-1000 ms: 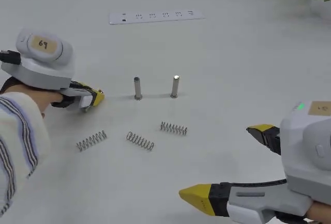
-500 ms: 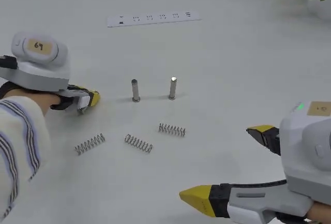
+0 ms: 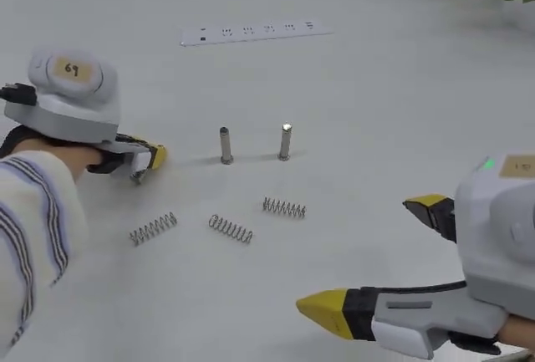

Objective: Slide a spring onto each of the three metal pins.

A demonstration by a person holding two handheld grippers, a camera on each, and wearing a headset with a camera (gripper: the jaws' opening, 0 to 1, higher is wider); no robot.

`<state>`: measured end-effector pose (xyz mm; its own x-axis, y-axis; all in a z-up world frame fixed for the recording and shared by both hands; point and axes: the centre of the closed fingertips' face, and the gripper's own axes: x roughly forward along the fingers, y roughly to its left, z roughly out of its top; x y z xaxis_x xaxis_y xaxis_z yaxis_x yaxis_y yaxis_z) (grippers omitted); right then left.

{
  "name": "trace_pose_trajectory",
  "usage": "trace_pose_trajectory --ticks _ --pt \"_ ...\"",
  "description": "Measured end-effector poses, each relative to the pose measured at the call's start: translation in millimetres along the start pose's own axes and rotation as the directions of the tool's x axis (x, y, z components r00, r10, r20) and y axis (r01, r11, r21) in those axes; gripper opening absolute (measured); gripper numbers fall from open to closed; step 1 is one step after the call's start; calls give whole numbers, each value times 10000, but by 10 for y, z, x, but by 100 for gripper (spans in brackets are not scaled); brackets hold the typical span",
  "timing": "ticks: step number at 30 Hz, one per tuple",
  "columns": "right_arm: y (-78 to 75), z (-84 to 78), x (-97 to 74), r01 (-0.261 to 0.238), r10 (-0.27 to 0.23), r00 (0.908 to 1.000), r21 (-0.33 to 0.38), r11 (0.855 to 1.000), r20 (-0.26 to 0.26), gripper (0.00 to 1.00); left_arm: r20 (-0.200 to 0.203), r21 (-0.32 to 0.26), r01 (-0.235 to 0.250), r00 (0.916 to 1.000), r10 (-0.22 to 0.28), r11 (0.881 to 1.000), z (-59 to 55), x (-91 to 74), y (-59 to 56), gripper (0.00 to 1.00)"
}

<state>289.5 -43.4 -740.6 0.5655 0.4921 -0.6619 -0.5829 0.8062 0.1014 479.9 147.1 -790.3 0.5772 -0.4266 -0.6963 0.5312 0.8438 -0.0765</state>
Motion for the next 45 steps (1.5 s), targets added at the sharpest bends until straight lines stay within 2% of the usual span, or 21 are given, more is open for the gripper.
trace_pose_trajectory --ticks 3,6,12,13,15,17,21,26,30,35,38,40,42,45 --pt "8 22 -4 -17 18 10000 -63 10000 87 97 290 -182 65 9996 -60 9998 65 -66 -5 0" --pt "5 39 -10 3 -2 9999 -132 9999 138 97 650 -720 201 9978 -154 9972 137 -129 -18 0" --pt "49 57 -17 -100 105 9999 -426 9990 128 97 699 -210 174 9974 -159 9996 148 -218 -64 0" --pt "58 67 -19 -105 112 9998 -443 9990 169 97 712 68 173 9973 -177 9998 154 -221 -72 0" --pt "84 96 -22 -183 196 9994 -446 9988 269 97 689 272 136 9975 -154 9995 153 -224 -80 0" --pt "110 129 -30 -297 314 9989 -501 9983 351 97 766 175 220 9968 -232 9996 176 -222 -93 0" --pt "82 168 -51 -153 180 9987 -577 9982 466 98 921 259 301 9952 -324 9992 243 -224 -127 0" --pt "61 193 -71 -60 93 9983 -576 9983 579 98 916 335 348 9951 -378 9988 263 -213 -154 0" --pt "57 199 -76 -7 45 9981 -611 9981 617 98 792 574 415 9958 -460 9975 234 -208 -191 0" --pt "58 183 -76 -7 42 9983 -588 9983 586 98 546 761 289 9980 -332 9967 174 -181 -192 0" --pt "55 170 -73 -31 64 9985 -598 9982 543 98 622 857 215 9977 -269 9961 182 -177 -197 0" --pt "48 170 -77 -16 48 9985 -582 9983 552 98 625 745 196 9977 -242 9970 184 -181 -206 0" --pt "43 165 -81 -13 43 9986 -564 9984 534 98 669 347 72 9977 -95 9994 190 -176 -185 0" --pt "35 155 -90 -8 35 9987 -532 9986 514 98 724 485 76 9973 -111 9988 190 -184 -202 0"
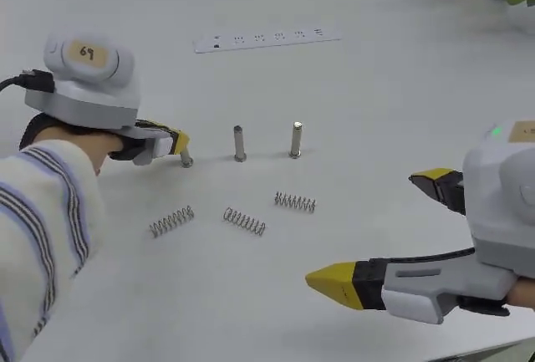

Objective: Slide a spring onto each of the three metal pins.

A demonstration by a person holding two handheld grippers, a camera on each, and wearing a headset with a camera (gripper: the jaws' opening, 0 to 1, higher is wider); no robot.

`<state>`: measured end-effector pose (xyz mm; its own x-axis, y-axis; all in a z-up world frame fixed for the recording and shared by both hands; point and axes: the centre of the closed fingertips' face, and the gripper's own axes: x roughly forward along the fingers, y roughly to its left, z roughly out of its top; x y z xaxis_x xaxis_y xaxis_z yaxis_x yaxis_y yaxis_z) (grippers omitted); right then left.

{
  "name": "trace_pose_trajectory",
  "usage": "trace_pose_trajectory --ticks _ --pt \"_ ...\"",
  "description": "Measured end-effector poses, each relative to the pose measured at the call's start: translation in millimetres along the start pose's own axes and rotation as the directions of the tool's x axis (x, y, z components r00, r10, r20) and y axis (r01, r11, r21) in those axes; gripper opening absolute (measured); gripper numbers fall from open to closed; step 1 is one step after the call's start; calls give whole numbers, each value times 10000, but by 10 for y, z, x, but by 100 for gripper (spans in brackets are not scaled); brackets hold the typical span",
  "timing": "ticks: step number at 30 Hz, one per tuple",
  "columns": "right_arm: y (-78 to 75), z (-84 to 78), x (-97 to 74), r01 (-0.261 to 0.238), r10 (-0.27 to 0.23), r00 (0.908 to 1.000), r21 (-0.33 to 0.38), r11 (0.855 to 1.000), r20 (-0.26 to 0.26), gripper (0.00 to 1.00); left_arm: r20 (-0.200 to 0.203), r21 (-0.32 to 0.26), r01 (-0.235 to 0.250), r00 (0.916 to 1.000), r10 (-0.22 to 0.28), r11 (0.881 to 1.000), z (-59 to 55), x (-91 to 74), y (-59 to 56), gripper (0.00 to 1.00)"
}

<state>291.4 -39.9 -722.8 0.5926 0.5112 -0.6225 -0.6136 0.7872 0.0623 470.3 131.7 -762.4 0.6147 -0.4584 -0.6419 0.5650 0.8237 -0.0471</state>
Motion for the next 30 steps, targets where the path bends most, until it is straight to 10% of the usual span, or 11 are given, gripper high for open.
trace_pose_trajectory --ticks 30 --pt "2 -2 -40 43 -47 9999 283 9996 135 99 129 146 203 9997 -205 9997 -27 -57 -55 2"
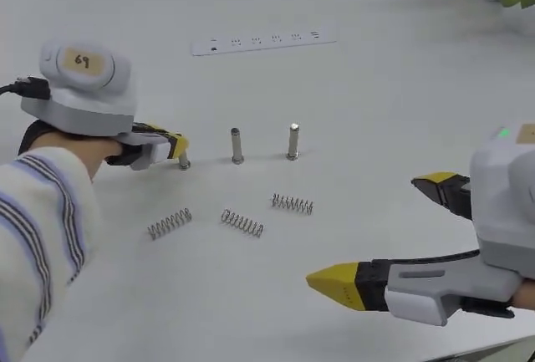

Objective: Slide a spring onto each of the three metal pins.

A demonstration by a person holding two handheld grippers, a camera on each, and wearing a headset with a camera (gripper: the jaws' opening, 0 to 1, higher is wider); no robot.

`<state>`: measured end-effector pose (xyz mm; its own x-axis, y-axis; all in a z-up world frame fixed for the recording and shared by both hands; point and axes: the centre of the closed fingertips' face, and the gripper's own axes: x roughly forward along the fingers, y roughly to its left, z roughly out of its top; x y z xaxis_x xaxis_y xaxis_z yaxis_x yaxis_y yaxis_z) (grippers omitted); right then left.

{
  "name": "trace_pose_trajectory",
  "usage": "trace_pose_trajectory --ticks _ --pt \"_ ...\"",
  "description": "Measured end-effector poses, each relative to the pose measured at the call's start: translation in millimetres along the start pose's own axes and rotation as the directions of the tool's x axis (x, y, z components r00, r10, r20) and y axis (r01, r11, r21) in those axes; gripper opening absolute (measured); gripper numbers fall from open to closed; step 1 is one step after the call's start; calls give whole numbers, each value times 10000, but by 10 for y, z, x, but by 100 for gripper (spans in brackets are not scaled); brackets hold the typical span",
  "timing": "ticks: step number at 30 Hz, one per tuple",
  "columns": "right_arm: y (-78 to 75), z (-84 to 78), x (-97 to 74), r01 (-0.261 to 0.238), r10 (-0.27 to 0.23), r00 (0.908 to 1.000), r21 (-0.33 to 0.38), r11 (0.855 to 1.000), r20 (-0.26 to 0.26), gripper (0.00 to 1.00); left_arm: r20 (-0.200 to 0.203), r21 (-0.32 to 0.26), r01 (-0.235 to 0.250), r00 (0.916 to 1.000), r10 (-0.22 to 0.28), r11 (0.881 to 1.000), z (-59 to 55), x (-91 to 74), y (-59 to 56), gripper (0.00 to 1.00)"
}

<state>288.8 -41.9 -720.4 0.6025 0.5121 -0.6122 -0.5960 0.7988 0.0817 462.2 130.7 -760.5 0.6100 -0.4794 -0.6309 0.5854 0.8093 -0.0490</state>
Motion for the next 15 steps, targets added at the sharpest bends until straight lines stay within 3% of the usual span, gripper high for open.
trace_pose_trajectory --ticks 15 --pt "56 -19 28 -150 150 9999 -30 9999 -59 98 -40 -663 332 9994 -335 9972 -110 -183 -15 13"
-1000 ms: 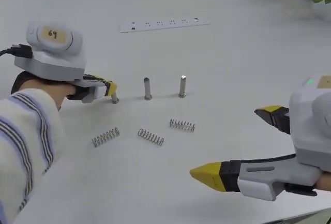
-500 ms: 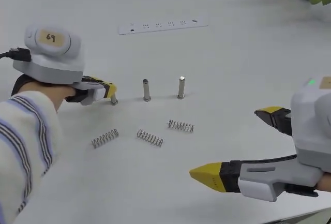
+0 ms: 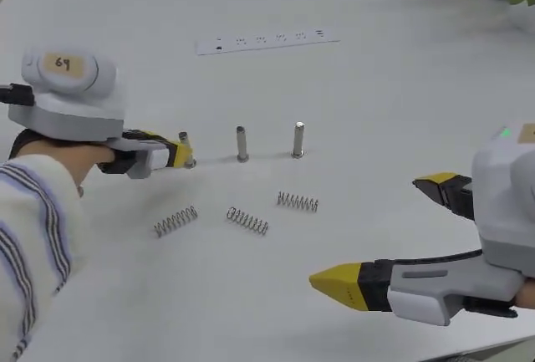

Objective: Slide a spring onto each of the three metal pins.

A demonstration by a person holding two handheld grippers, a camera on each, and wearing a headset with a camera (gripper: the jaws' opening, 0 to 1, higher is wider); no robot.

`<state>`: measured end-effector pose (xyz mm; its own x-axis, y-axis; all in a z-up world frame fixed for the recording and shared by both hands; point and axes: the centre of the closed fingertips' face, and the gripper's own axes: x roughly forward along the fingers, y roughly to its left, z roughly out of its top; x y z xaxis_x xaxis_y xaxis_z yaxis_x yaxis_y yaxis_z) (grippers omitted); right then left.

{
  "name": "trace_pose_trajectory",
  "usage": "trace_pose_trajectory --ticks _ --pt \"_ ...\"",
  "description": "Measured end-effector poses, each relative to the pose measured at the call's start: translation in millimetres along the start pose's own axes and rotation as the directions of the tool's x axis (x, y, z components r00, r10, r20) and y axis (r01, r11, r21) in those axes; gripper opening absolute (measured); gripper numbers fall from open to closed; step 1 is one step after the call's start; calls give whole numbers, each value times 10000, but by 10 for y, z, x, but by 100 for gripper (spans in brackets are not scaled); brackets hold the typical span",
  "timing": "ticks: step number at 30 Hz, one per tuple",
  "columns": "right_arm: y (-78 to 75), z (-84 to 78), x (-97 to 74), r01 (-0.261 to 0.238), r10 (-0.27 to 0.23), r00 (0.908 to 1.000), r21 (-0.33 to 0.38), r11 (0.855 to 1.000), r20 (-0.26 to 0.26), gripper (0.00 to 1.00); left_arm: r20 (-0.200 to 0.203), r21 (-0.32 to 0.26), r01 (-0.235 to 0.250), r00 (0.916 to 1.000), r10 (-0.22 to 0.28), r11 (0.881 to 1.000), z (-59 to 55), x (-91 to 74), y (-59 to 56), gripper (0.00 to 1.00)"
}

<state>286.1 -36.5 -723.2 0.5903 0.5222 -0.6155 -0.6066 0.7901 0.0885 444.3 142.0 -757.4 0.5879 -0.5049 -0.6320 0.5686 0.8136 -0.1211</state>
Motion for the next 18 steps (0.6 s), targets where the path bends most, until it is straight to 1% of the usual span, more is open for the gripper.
trace_pose_trajectory --ticks 4,5,6,7,8,9,13,18 --pt "-3 8 1 -7 6 10000 -33 10000 -8 98 -72 -66 271 9996 -271 9996 -27 -66 -31 14" --pt "-3 10 2 -11 11 10000 -43 10000 -6 98 -73 -224 400 9992 -402 9989 -31 -85 -45 14" --pt "-3 10 2 -13 13 10000 -53 10000 -8 98 -58 -254 440 9990 -442 9987 -29 -101 -49 14" --pt "-2 9 4 -15 15 10000 -58 10000 -19 98 1 -212 411 9992 -412 9989 -22 -119 -48 13" --pt "1 4 4 -27 27 10000 -67 10000 -40 98 137 100 298 9995 -299 9995 0 -142 -39 13" --pt "4 0 6 -35 35 10000 -71 10000 -52 97 148 248 277 9995 -281 9993 0 -165 -46 13" --pt "19 -42 19 -92 89 9997 -135 9999 -216 97 228 215 494 9985 -499 9985 -7 -222 -90 13" --pt "24 -53 28 -139 138 9997 -59 9999 -196 97 128 532 691 9975 -699 9962 -63 -312 -144 15"
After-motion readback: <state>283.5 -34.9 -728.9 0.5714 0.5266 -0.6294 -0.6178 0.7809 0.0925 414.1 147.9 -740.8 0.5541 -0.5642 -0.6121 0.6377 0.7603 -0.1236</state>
